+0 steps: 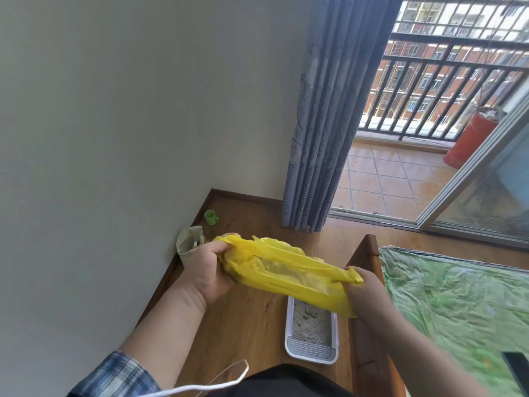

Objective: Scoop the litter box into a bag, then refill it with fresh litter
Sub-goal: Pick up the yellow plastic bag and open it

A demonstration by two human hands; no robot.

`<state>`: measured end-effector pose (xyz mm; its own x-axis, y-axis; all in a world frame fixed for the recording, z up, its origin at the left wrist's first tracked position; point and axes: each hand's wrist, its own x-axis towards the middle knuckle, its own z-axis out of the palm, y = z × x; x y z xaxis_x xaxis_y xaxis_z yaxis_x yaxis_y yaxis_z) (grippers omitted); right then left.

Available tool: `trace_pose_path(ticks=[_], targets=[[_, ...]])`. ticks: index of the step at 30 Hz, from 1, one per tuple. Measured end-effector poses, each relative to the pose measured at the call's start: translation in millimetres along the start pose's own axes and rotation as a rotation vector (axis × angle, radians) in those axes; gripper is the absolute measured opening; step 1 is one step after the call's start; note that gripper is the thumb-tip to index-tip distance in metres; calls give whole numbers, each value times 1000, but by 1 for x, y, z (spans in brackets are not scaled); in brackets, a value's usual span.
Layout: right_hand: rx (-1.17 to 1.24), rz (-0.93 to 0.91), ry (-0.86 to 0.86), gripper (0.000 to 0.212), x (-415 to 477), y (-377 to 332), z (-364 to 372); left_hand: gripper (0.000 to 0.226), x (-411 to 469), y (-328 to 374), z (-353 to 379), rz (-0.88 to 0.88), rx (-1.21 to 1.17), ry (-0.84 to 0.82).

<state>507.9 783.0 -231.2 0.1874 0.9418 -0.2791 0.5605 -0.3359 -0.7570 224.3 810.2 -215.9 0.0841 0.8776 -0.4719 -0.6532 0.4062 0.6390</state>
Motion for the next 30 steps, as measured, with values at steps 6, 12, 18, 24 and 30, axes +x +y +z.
trace_pose_path(ticks=[6, 12, 18, 24, 30], targets=[[505, 243, -45, 11, 0, -14, -12, 37, -1, 21, -22, 56, 589, -219], [1081, 290, -200, 39, -13, -42, 19, 33, 0, 27, -58, 211, 1341, -50], [1160, 322, -428, 22, -33, -71, 80, 10, 1, 43, -143, 145, 1444, 177], [1111, 496, -522, 29, -37, -84, 137, 7, -7, 65, -207, 116, 1342, 317], [651, 349, -364, 20, -30, -83, 149, 22, 7, 78, -215, 5, 711, 407]])
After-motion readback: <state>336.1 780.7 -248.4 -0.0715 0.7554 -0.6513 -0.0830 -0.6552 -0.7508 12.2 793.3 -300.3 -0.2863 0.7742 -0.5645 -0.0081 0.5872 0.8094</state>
